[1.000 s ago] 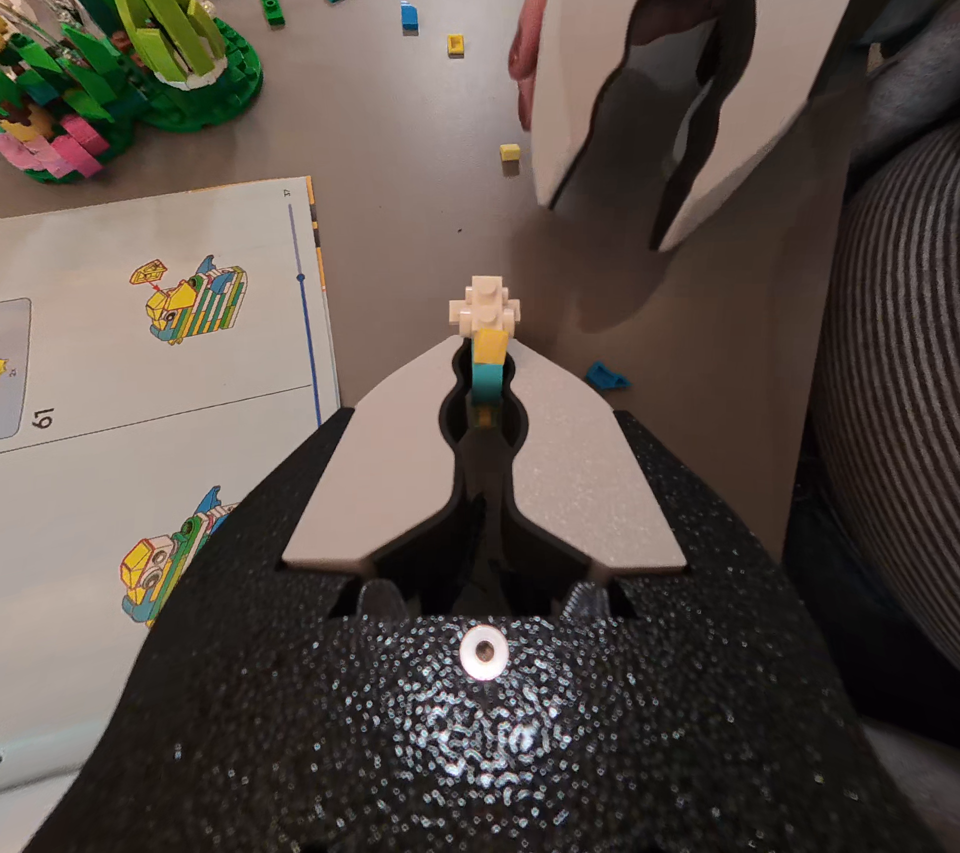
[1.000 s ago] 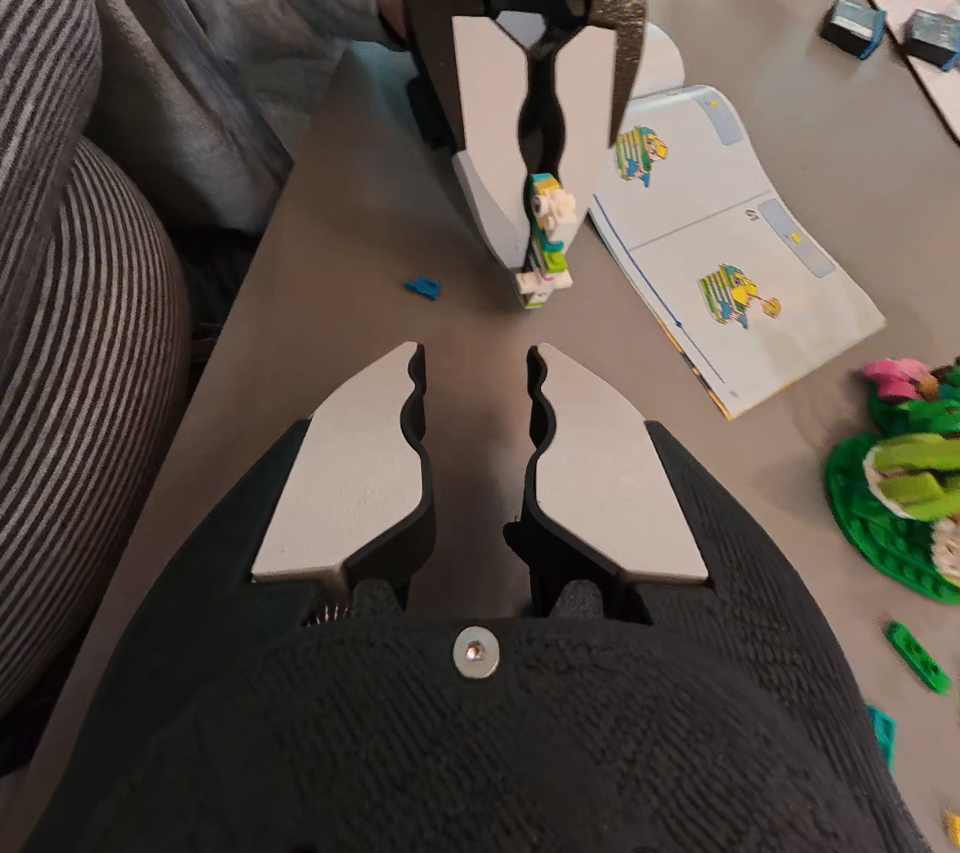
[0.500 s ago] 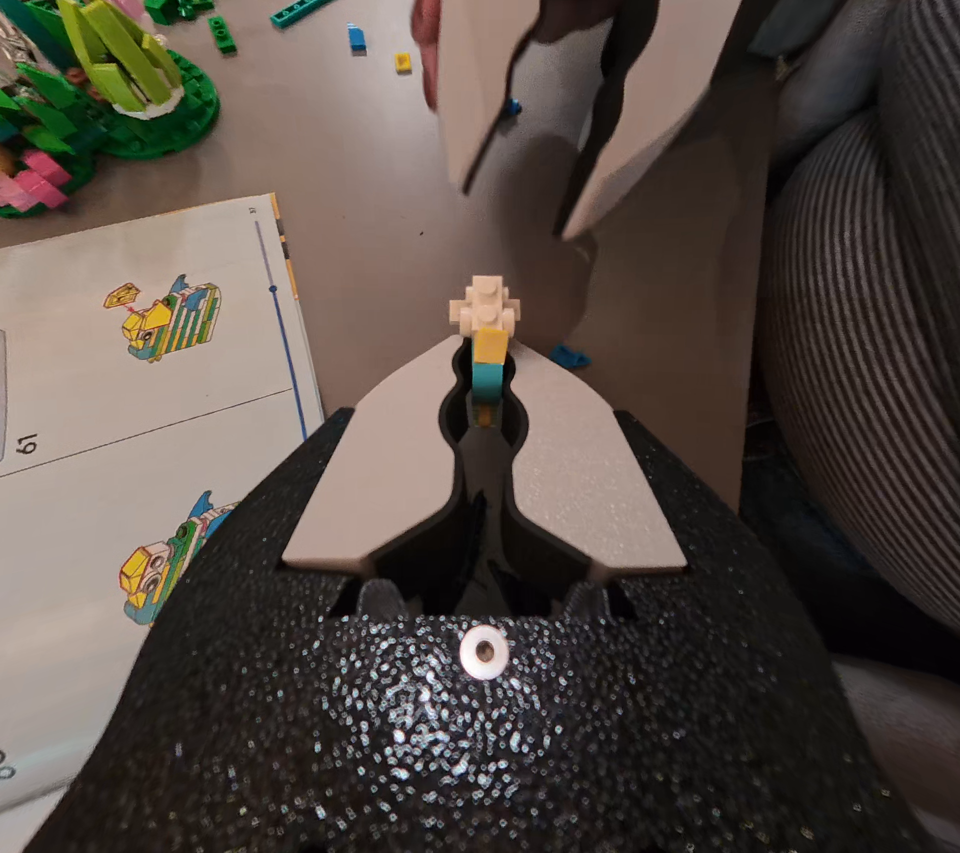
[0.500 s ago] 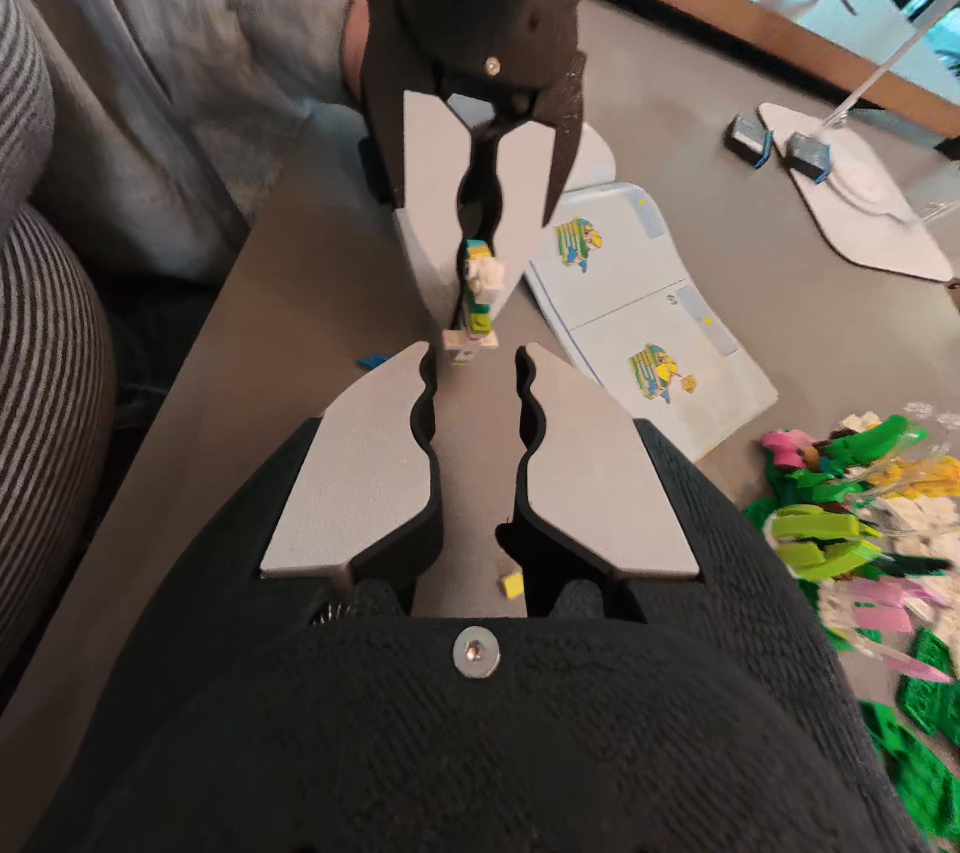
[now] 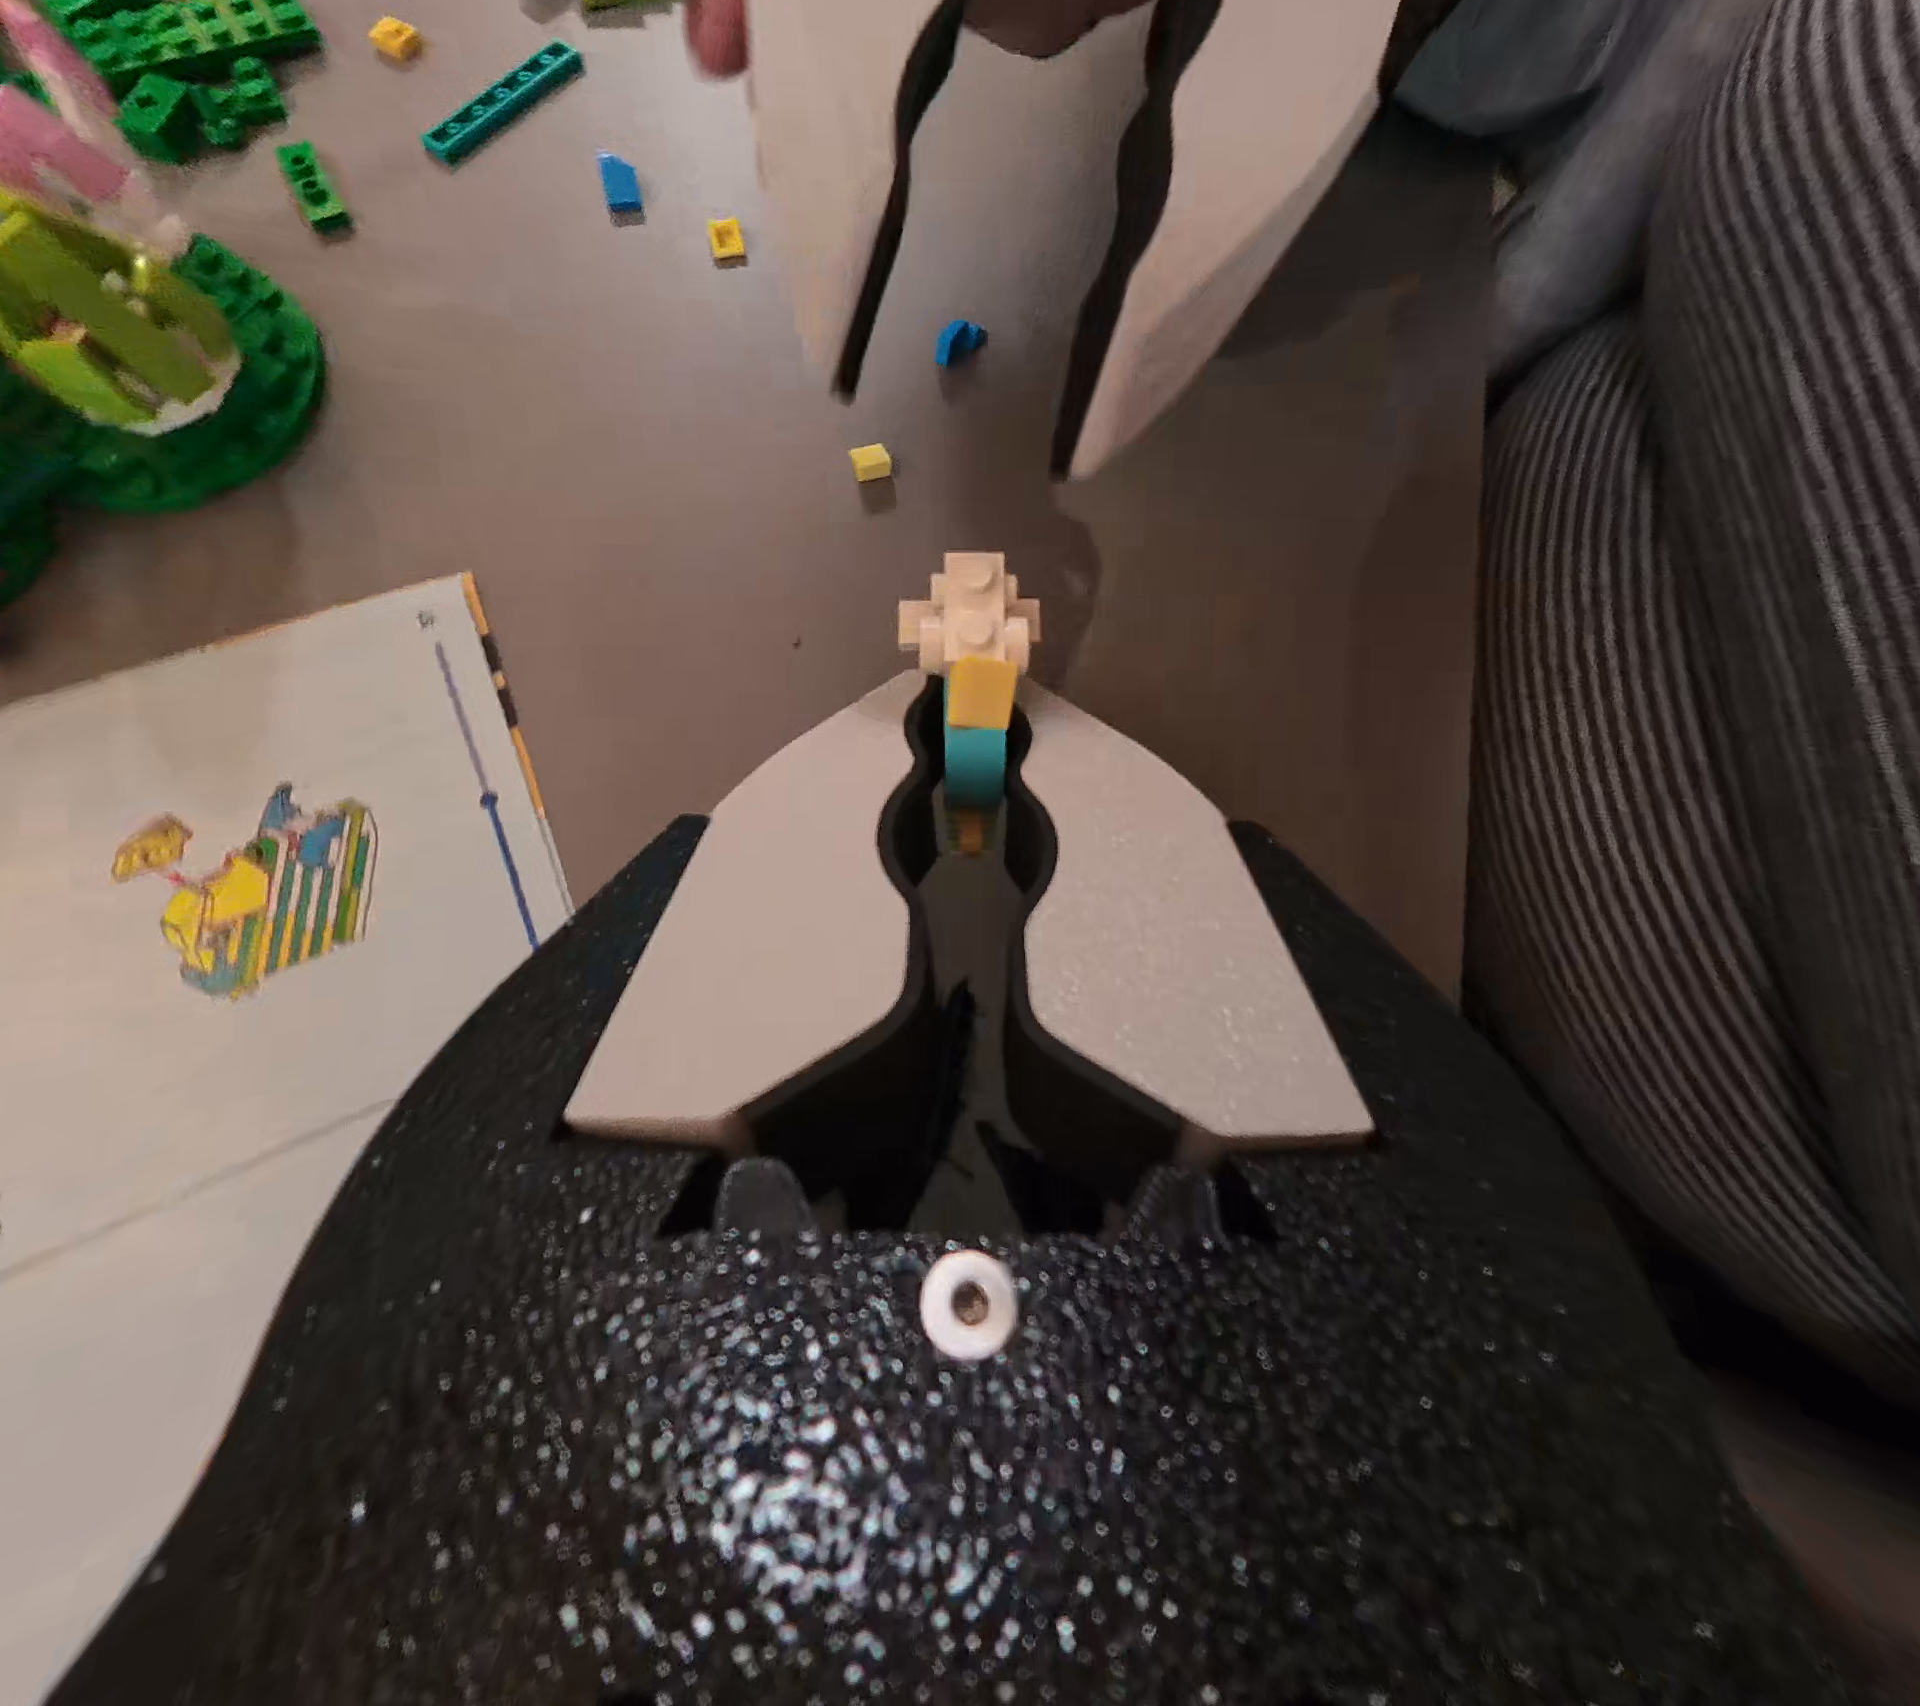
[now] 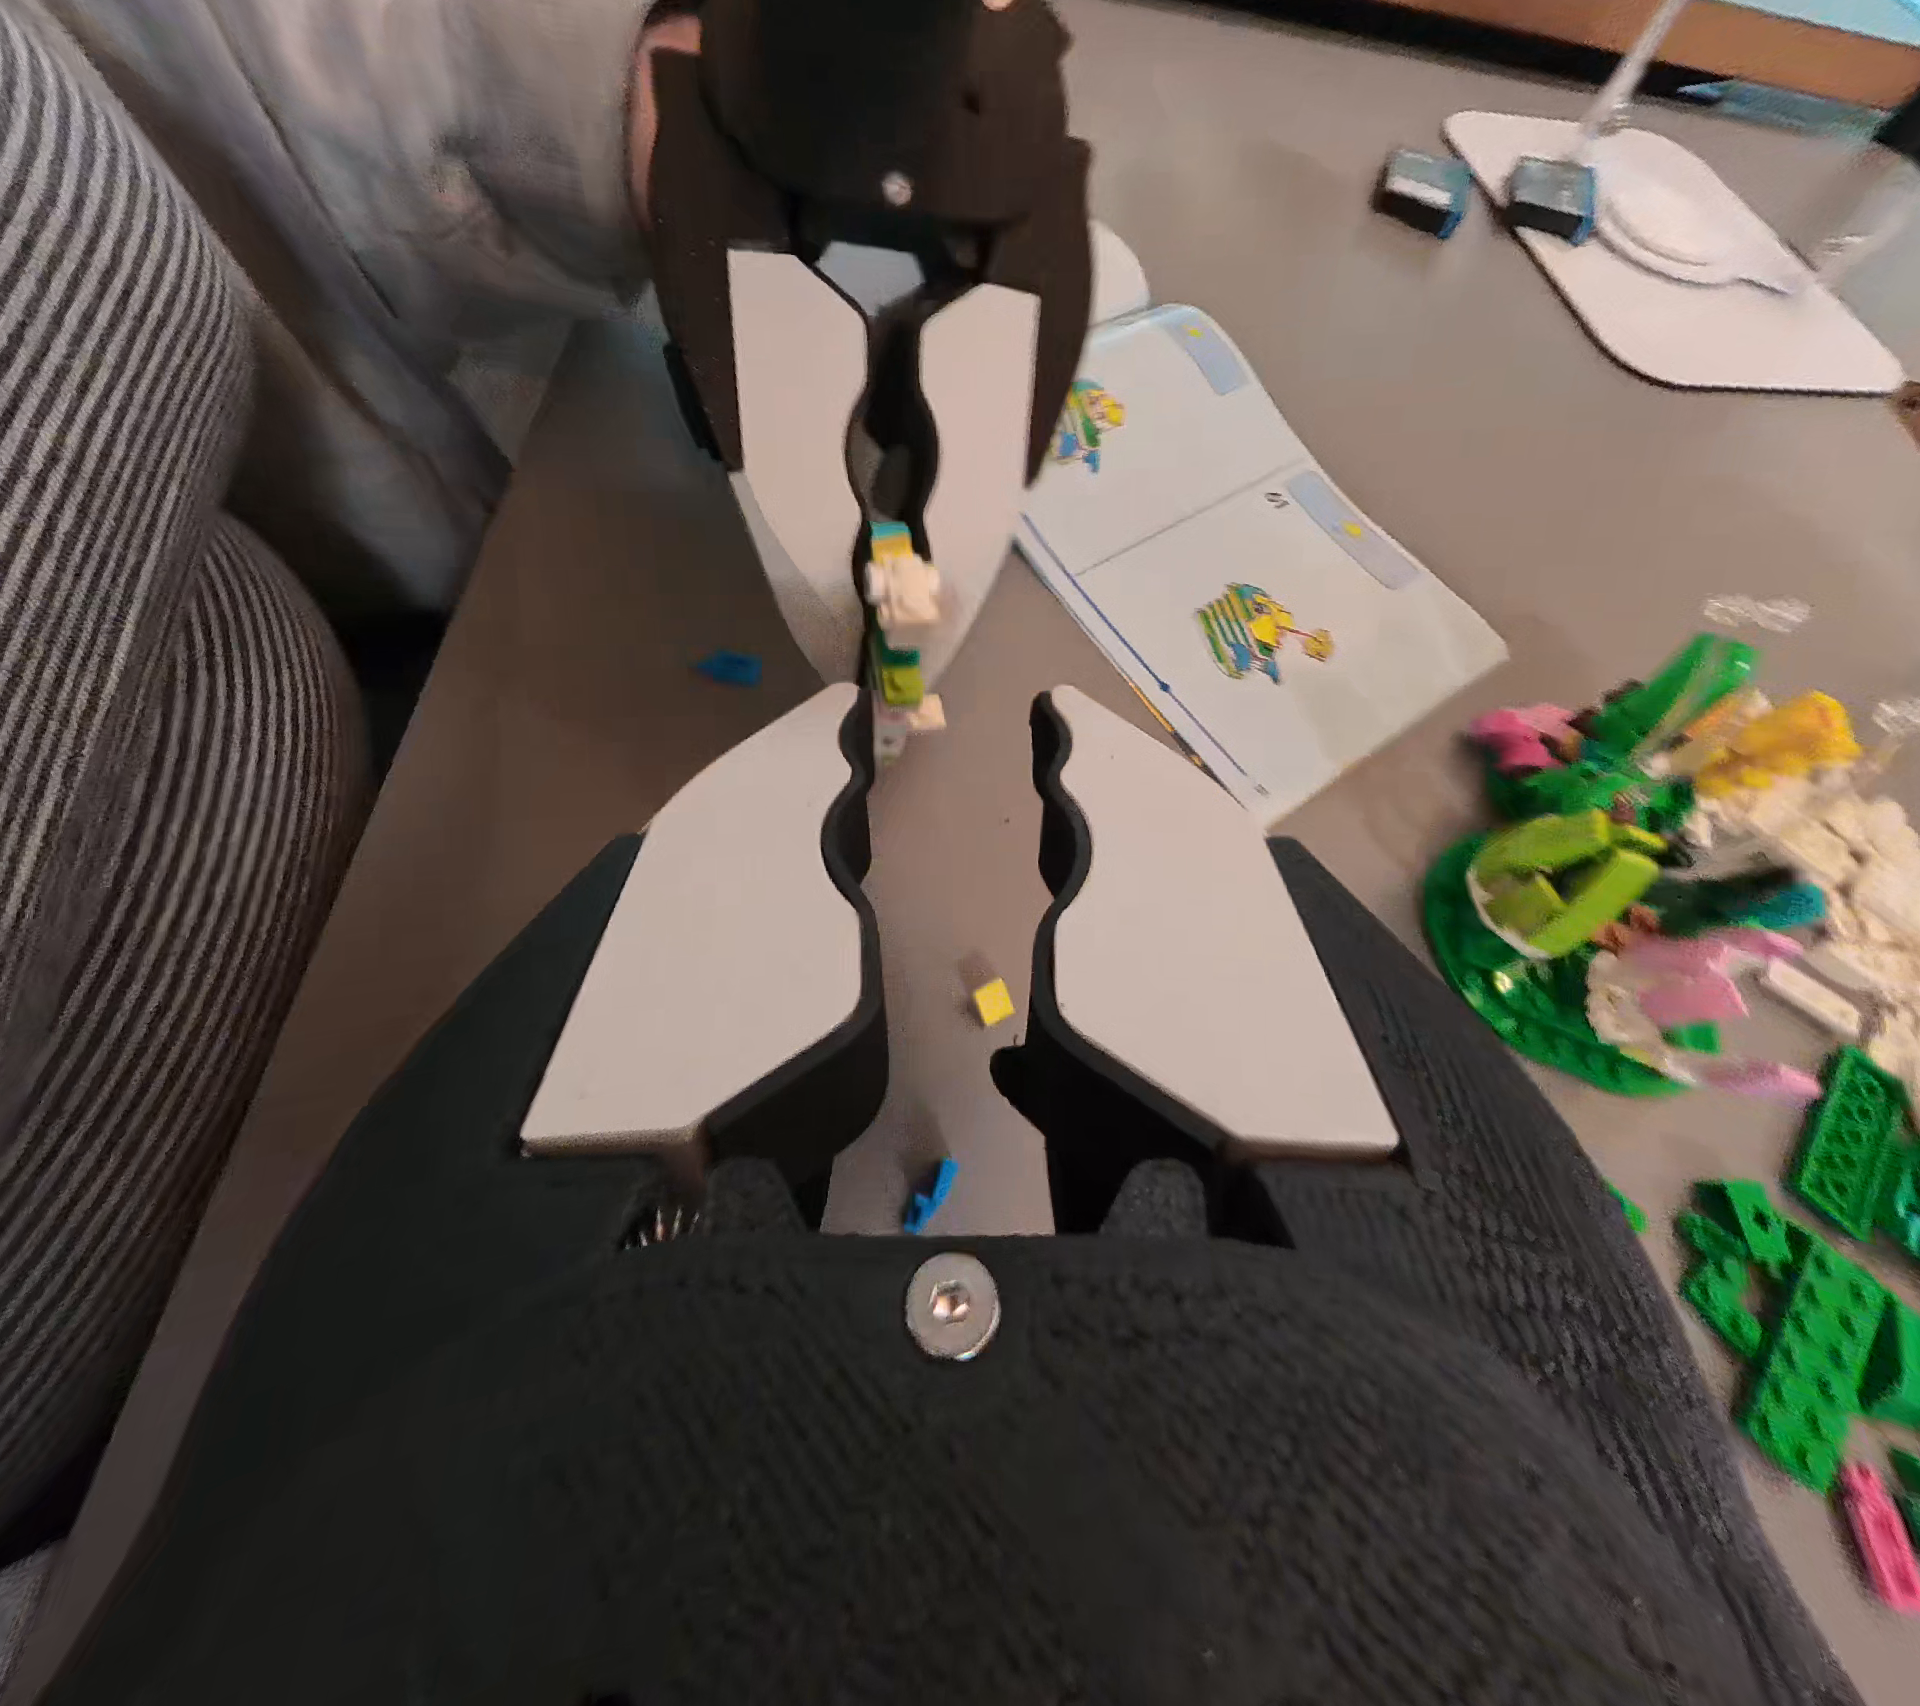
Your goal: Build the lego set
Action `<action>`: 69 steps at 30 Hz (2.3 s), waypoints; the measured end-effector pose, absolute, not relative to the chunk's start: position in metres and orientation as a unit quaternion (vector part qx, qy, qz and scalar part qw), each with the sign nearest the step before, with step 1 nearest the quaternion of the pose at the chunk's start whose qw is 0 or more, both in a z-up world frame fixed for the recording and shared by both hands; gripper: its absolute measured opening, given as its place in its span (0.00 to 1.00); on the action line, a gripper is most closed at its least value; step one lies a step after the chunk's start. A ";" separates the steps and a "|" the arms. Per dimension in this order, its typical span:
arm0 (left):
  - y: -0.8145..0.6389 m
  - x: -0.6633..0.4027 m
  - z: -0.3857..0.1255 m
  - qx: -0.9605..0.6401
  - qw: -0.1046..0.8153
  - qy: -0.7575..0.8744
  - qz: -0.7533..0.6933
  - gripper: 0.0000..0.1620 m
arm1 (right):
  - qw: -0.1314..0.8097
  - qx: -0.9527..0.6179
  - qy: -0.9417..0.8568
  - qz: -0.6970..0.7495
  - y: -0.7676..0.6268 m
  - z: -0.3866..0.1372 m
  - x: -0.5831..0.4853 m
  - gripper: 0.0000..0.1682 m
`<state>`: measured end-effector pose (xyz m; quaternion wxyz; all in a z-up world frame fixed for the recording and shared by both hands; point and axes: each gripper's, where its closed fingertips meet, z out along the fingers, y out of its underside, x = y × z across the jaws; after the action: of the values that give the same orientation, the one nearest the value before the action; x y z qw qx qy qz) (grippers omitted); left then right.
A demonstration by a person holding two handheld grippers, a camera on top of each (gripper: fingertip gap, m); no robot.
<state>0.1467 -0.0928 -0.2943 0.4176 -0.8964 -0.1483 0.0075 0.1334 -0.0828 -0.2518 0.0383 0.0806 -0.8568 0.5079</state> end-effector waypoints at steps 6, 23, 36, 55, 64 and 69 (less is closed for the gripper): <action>-0.076 0.149 -0.297 -0.911 0.398 -0.110 0.009 0.05 | 0.008 0.131 -0.878 0.460 -0.090 -0.268 0.146 0.12; -0.073 0.111 -0.214 -0.610 0.746 -0.266 -0.019 0.21 | -0.123 -0.084 -0.679 0.719 -0.079 -0.189 0.106 0.07; -0.099 0.107 -0.199 -0.553 0.788 -0.248 0.108 0.05 | -0.027 -0.055 -0.848 0.526 -0.044 -0.243 0.091 0.14; -0.091 0.116 -0.202 -0.576 0.780 -0.221 0.105 0.05 | 0.019 0.213 -0.932 0.293 -0.040 -0.315 0.112 0.06; -0.090 0.116 -0.202 -0.577 0.781 -0.222 0.093 0.05 | -0.007 0.212 -0.936 0.281 -0.042 -0.321 0.108 0.07; -0.090 0.116 -0.202 -0.575 0.782 -0.224 0.090 0.05 | 0.041 0.199 -0.939 0.276 -0.045 -0.321 0.093 0.07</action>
<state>0.1156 -0.0903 -0.2019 0.7819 -0.5748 -0.2235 0.0905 0.0927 -0.0449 -0.3206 0.0405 0.1990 -0.9394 0.2762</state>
